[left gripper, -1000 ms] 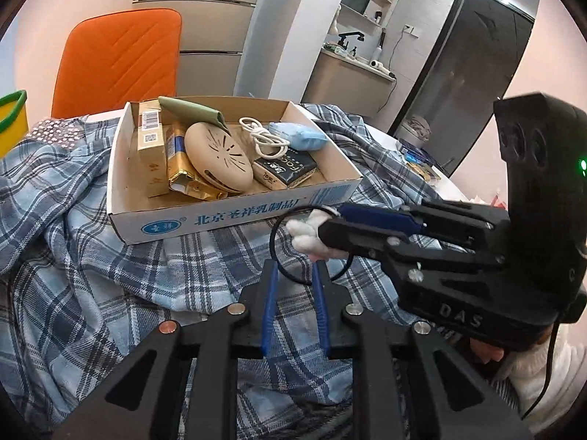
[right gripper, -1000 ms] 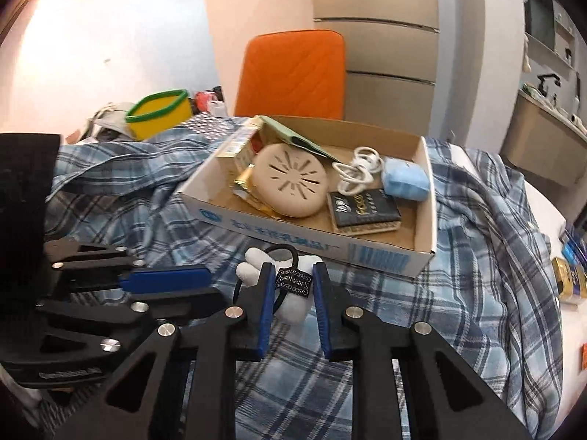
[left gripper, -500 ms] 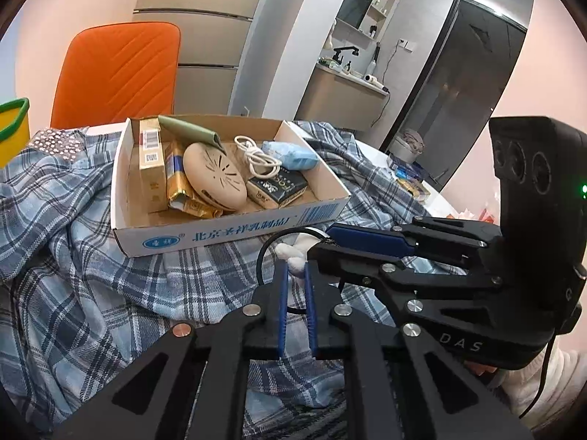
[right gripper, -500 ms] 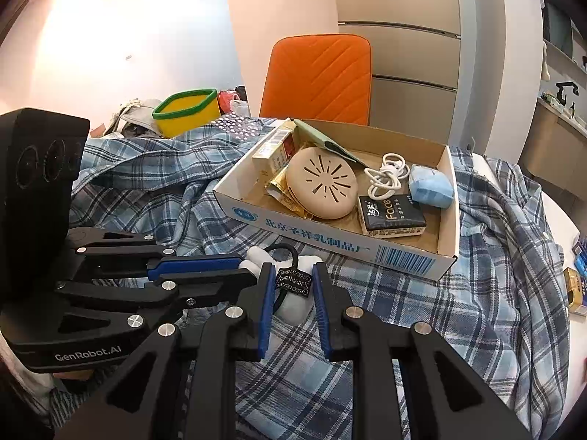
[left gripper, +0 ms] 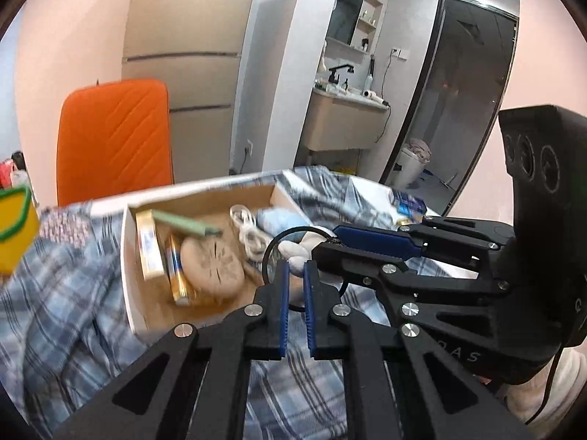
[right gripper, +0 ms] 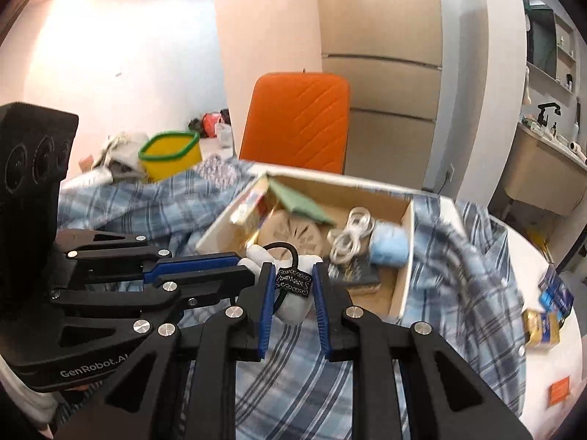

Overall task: Organize soft objects
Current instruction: 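Carry the white charger up over the box with the right gripper, then lower the white charger into the box and open the right gripper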

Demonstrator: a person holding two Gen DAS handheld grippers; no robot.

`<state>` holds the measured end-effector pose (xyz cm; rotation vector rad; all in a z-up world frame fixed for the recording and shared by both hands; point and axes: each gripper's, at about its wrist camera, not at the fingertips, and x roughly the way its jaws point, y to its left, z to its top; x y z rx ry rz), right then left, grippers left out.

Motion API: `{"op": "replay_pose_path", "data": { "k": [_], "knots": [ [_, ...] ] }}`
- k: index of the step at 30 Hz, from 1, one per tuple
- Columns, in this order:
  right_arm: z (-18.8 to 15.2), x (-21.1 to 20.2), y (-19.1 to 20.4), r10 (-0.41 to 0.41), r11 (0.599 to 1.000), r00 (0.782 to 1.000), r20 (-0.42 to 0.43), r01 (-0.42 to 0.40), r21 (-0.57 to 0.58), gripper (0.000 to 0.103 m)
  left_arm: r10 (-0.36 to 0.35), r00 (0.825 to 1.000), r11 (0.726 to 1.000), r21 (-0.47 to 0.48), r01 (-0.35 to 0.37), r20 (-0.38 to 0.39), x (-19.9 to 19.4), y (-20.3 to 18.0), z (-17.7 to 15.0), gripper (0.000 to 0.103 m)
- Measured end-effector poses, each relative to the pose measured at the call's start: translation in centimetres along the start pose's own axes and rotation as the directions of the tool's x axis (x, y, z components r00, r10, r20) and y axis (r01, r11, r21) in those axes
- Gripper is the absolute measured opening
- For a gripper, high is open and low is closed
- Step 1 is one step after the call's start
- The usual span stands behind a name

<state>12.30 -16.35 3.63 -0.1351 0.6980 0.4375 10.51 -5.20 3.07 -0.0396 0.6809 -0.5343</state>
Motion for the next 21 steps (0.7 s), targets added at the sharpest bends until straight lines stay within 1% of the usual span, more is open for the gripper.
{"op": "replay_pose_path", "data": {
  "k": [4,7,13,18,21],
  "knots": [
    [1.9,-0.5,-0.9,-0.007,1.000,0.999,0.034,0.007,0.005,0.022,0.013,0.999,1.000,0.008,-0.013,0.029,0.1,0.1,2.2,0.007],
    [3.3,0.0,-2.1,0.010,0.999,0.999,0.032,-0.011,0.037,0.022,0.031,0.999,0.999,0.013,-0.032,0.033,0.5,0.4,3.2,0.007],
    [4.8,2.1,-2.8,-0.005,0.999,1.000,0.024,0.004,0.042,0.022,0.071,0.997,0.998,-0.004,-0.070,0.013,2.4,1.7,4.3,0.005],
    [5.6,5.1,-3.2,0.018,0.998,1.000,-0.009,-0.017,0.056,0.022,0.097,0.995,0.995,-0.032,-0.098,-0.013,4.0,3.5,4.4,0.004],
    [5.4,6.9,-3.5,0.029,0.997,0.999,-0.032,-0.026,0.067,0.022,0.094,0.995,0.994,-0.057,-0.096,-0.042,5.1,4.6,4.1,0.004]
  ]
}}
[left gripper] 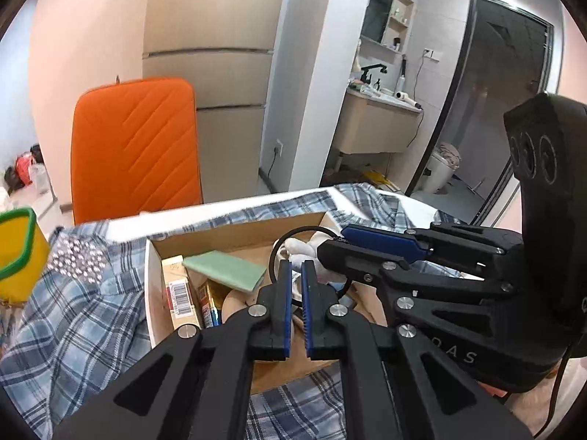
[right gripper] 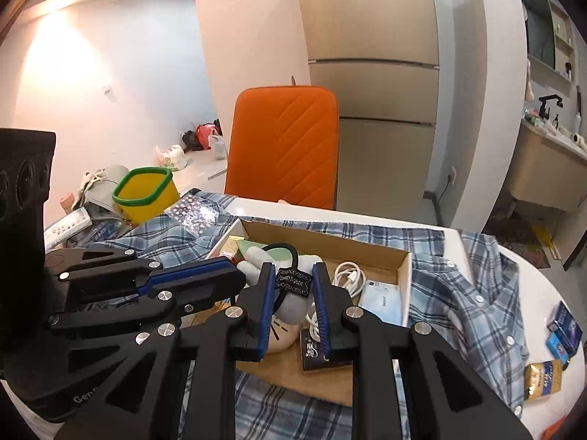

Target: Organize soft objects

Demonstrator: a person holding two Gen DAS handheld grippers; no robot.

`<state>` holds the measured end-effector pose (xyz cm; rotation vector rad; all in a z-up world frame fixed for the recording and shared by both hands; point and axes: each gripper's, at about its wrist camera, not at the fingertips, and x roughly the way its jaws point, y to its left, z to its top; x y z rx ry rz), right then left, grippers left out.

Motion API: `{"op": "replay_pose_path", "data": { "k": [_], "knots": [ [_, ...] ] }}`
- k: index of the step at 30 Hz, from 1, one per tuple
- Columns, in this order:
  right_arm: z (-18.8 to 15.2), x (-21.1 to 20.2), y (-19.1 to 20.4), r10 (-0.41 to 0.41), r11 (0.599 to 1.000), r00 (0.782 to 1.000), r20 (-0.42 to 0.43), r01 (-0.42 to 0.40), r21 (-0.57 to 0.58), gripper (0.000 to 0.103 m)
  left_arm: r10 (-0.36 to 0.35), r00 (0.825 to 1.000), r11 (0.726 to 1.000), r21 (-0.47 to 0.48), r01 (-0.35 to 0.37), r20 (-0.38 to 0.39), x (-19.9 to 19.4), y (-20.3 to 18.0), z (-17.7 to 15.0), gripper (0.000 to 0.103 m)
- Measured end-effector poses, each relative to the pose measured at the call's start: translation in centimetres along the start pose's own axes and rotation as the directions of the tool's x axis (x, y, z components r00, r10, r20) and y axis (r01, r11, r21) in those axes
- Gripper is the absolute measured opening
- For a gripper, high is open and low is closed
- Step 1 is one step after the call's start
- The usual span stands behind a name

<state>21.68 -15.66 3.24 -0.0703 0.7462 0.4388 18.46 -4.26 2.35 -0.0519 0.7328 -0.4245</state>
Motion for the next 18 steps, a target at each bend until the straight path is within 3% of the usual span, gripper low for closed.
{"op": "replay_pose_path", "data": {
  "k": [6,8,10,12,14,18],
  "knots": [
    [-0.4,2.4,-0.7,-0.013,0.999,0.999,-0.030,0.014,0.031,0.025,0.021,0.999,0.999,-0.031,-0.023,-0.044,1.4,0.8,-0.6,0.007],
    [-0.5,2.6,-1.0,-0.033,0.999,0.999,-0.032,0.034,0.033,0.027,0.041,0.998,0.999,-0.029,-0.043,-0.047,1.4,0.9,-0.7,0.020],
    [-0.5,2.5,-1.3,-0.061,0.998,0.998,-0.031,0.062,0.031,0.028,0.074,0.997,0.997,-0.026,-0.075,-0.025,1.0,1.0,-0.7,0.056],
    [-0.5,2.3,-1.7,-0.092,0.995,0.995,-0.033,0.093,0.038,0.034,0.122,0.992,0.992,-0.026,-0.122,0.009,0.2,1.1,-0.6,0.069],
    [-0.5,1.6,-2.3,-0.097,0.994,0.995,-0.014,0.098,0.056,0.055,0.108,0.994,0.994,-0.032,-0.107,0.021,-0.5,1.3,-0.5,0.069],
    [-0.2,-0.4,-2.7,-0.114,0.991,0.993,0.033,0.112,0.075,0.056,0.146,0.987,0.989,-0.019,-0.145,0.066,-2.2,0.9,-0.3,0.069]
  ]
}}
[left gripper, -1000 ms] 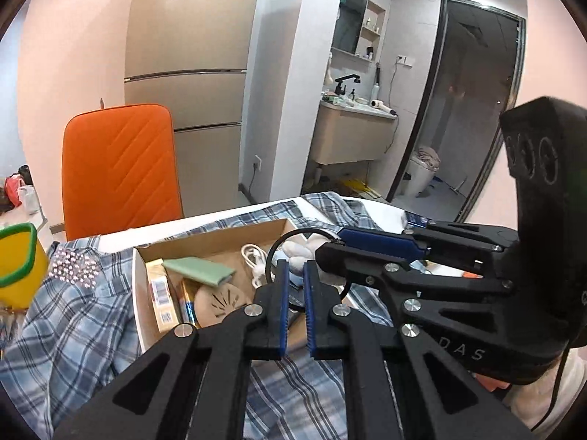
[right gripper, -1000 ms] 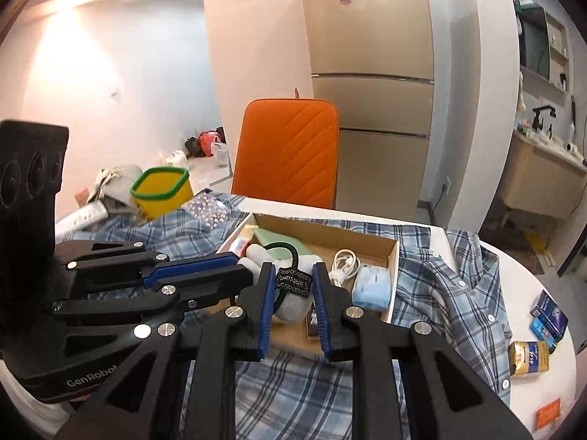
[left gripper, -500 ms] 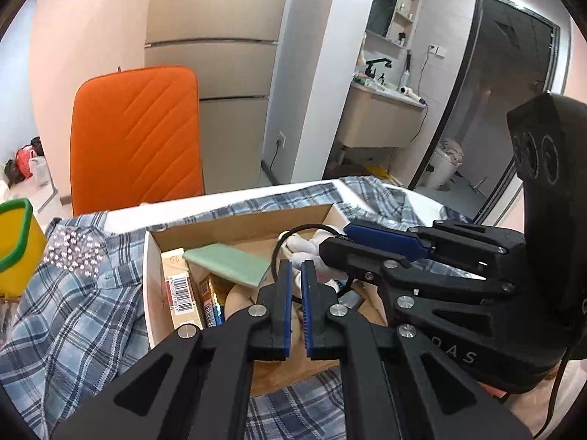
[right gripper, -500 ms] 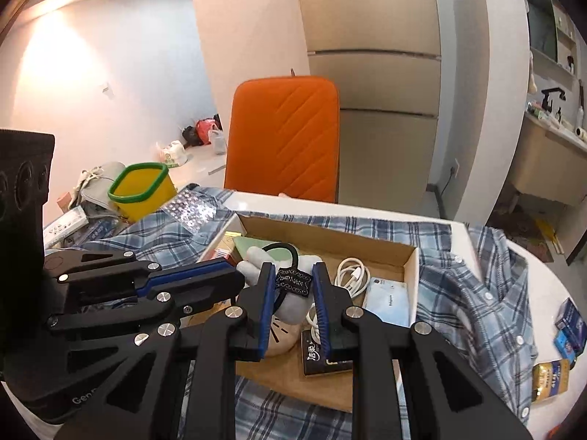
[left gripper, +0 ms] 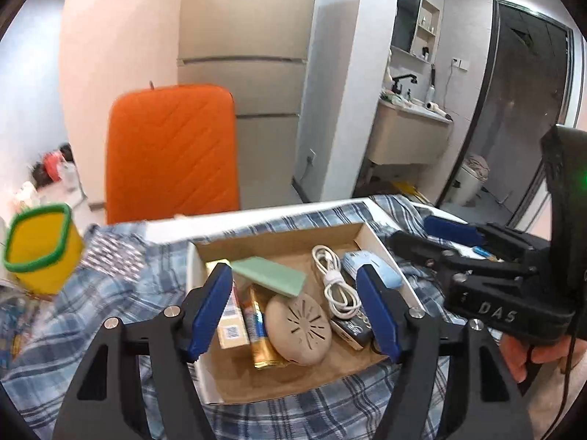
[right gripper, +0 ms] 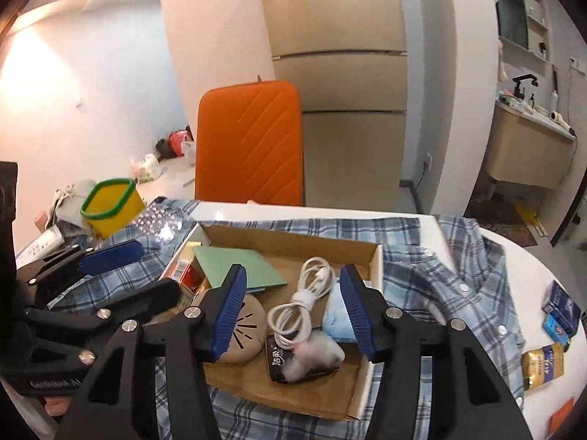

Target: Organize soft objects

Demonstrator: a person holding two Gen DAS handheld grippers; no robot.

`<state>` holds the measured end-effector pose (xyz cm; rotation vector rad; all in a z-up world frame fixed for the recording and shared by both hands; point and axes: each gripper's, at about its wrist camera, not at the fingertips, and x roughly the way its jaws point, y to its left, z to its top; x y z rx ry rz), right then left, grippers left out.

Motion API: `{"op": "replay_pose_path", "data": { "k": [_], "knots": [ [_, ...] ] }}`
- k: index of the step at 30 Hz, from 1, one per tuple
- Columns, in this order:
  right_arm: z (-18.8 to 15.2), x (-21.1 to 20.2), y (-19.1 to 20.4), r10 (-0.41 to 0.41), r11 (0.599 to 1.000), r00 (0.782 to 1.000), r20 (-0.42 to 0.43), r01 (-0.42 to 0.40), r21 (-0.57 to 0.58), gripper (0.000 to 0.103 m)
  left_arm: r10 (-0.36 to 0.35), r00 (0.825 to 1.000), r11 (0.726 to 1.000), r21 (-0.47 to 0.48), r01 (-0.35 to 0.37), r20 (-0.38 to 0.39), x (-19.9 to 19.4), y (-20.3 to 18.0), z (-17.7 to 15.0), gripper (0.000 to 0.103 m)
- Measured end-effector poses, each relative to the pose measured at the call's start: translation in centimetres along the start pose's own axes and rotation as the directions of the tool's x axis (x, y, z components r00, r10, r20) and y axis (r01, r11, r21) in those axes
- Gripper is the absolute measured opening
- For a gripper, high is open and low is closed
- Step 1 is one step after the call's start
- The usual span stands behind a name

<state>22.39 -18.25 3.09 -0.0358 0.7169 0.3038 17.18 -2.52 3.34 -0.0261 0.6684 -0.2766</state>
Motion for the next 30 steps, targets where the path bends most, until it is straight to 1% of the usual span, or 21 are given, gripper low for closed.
{"op": "replay_pose_path", "data": {
  "k": [3,6,9,11,15,17,19,21,23,24,25,26,27,28,30],
  "knots": [
    [0.2,-1.9,0.0,-0.035,0.999,0.998,0.043,0.036,-0.013,0.056,0.038,0.998,0.999,0.025,-0.039,0.050,-1.7,-0.6,0.1,0.069],
    [0.3,-4.1,0.0,-0.055,0.998,0.994,0.090,0.057,-0.021,0.056,0.096,0.988,0.993,0.055,-0.103,0.121,-3.8,-1.4,-0.3,0.069],
    [0.0,-6.6,0.1,-0.067,0.997,0.988,0.138,0.071,-0.021,0.056,0.107,0.981,0.992,0.041,-0.115,0.164,-5.6,-1.7,-0.8,0.069],
    [-0.3,-8.1,0.2,-0.071,0.997,0.984,0.164,0.075,-0.018,0.056,0.124,0.972,0.991,0.025,-0.131,0.201,-6.8,-1.9,-1.3,0.069],
    [-1.3,-10.9,1.0,-0.093,0.994,0.971,0.221,0.102,-0.027,0.058,0.143,0.948,0.987,0.033,-0.159,0.286,-9.2,-3.1,-2.5,0.069],
    [-2.0,-12.3,1.4,-0.119,0.991,0.961,0.250,0.131,-0.031,0.068,0.149,0.933,0.985,0.031,-0.168,0.326,-10.3,-3.5,-3.0,0.075],
    [-2.8,-13.9,1.6,-0.145,0.987,0.947,0.287,0.159,-0.027,0.074,0.149,0.917,0.985,0.024,-0.170,0.369,-11.5,-3.6,-3.5,0.098],
    [-3.6,-15.2,1.9,-0.160,0.984,0.935,0.317,0.175,-0.018,0.078,0.148,0.900,0.985,0.023,-0.173,0.410,-12.5,-3.6,-4.1,0.101],
    [-4.3,-16.3,2.2,-0.172,0.982,0.921,0.350,0.187,-0.009,0.089,0.149,0.892,0.984,0.025,-0.176,0.426,-13.1,-3.8,-4.7,0.102],
    [-4.9,-17.1,2.3,-0.175,0.981,0.907,0.384,0.192,-0.005,0.089,0.152,0.890,0.983,0.025,-0.180,0.431,-13.3,-3.7,-5.0,0.102],
    [-5.1,-17.3,2.4,-0.179,0.980,0.898,0.403,0.197,-0.002,0.089,0.156,0.887,0.983,0.023,-0.184,0.435,-13.4,-3.7,-5.3,0.102],
    [-5.4,-17.6,2.5,-0.183,0.980,0.891,0.415,0.200,0.001,0.092,0.160,0.884,0.982,0.020,-0.188,0.440,-13.6,-3.7,-5.7,0.102],
    [-5.8,-17.9,2.5,-0.183,0.980,0.885,0.427,0.200,0.006,0.095,0.166,0.879,0.981,0.014,-0.192,0.447,-13.7,-3.5,-6.0,0.102],
    [-6.1,-18.1,2.4,-0.183,0.980,0.884,0.431,0.197,0.013,0.103,0.168,0.874,0.981,0.007,-0.193,0.455,-13.8,-3.4,-6.3,0.102],
    [-6.9,-18.3,2.4,-0.187,0.980,0.881,0.435,0.195,0.027,0.103,0.173,0.866,0.981,-0.003,-0.195,0.469,-13.9,-3.1,-7.2,0.102]
  ]
}}
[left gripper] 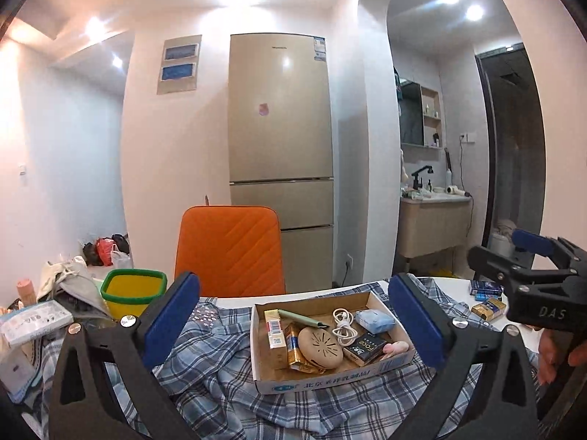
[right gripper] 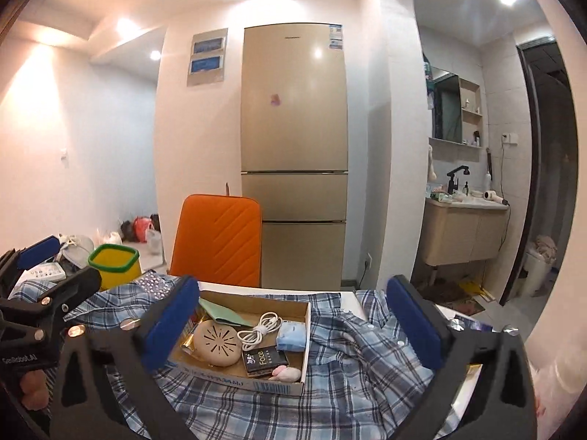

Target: Organize soft objects

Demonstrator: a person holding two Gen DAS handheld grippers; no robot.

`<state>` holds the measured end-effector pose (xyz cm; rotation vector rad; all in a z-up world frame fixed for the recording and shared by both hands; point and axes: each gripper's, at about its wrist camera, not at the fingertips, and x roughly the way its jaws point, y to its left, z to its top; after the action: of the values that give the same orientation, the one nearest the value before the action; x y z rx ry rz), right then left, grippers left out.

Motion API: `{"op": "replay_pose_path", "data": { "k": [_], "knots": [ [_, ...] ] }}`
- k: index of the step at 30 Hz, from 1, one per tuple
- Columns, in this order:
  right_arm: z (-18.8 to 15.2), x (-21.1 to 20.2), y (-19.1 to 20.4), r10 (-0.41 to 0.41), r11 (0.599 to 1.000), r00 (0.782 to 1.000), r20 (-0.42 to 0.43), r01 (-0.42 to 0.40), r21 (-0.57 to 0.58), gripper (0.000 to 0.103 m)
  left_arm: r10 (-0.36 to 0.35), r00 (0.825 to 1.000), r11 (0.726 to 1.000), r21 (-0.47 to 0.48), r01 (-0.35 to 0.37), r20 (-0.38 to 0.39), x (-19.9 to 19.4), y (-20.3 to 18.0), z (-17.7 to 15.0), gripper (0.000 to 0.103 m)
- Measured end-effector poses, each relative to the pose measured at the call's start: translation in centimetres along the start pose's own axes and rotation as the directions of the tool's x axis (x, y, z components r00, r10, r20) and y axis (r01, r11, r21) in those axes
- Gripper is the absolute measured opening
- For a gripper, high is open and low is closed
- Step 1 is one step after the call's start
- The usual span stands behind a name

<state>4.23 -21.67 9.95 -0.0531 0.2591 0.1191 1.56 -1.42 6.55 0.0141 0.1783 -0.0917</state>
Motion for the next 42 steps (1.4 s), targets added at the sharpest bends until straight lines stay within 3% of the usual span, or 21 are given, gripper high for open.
{"op": "replay_pose_path", "data": {
  "k": [5,21,42],
  "knots": [
    [-2.1,-1.5,0.1,-0.009,1.000,0.999,0.049,0.009,-0.012,0.103,0.025,1.000,1.000,0.005,-0.025,0.017,-0.7,0.1,-1.7,0.102],
    [-7.1,-2.3,0.2,0.002,1.000,0.996,0.094,-0.002,0.008,0.103,0.059,0.998,0.998,0.008,-0.059,0.014,-1.1,0.5,-6.9,0.102],
    [-7.8,-2.9,1.4,-0.005,0.998,0.992,0.123,0.012,-0.055,0.103,0.071,0.997,0.997,0.003,-0.071,0.041,-1.7,0.2,-7.6,0.102]
  ]
}}
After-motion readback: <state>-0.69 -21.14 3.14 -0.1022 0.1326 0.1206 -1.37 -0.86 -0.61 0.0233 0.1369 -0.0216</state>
